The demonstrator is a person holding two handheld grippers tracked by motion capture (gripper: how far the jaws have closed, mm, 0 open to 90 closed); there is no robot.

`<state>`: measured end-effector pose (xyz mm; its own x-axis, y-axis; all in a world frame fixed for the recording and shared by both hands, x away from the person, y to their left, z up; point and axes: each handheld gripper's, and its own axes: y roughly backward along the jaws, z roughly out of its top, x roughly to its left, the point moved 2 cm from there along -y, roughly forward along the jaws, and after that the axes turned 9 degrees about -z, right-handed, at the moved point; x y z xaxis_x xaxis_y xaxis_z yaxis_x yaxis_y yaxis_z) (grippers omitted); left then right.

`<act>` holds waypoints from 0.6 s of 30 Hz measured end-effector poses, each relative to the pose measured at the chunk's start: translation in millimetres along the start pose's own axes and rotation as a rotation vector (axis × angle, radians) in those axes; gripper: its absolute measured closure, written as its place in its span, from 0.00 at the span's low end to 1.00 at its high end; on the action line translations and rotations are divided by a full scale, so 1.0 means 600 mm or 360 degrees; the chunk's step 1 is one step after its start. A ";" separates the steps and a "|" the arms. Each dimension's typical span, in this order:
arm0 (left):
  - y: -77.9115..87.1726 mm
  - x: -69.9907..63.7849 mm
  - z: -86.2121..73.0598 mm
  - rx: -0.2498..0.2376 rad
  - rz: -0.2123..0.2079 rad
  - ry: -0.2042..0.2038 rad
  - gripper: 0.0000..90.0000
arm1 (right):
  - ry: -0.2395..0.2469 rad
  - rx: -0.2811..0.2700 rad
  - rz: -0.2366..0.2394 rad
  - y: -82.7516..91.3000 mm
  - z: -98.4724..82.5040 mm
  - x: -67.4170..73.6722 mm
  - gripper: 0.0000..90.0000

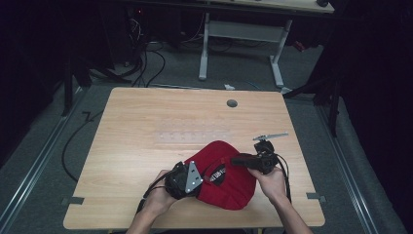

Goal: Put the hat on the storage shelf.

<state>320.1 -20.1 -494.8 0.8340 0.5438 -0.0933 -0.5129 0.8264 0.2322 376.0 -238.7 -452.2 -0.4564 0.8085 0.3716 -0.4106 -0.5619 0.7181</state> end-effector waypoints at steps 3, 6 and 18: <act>0.003 0.004 0.003 -0.0013 0.0008 0.0004 0.58 | 0.0004 -0.0003 0.0006 0.001 -0.001 0.000 0.90; 0.007 0.005 0.005 -0.0023 -0.0004 0.0015 0.61 | 0.0014 -0.0014 0.0023 0.001 -0.001 0.001 0.89; 0.022 0.000 0.010 0.0004 -0.0139 0.0091 0.84 | 0.0038 -0.0054 0.0052 0.000 0.002 0.001 0.87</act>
<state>314.3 -10.0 -486.2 0.8624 0.4774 -0.1681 -0.4385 0.8706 0.2229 376.6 -238.2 -451.1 -0.4886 0.7855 0.3799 -0.4216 -0.5937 0.6854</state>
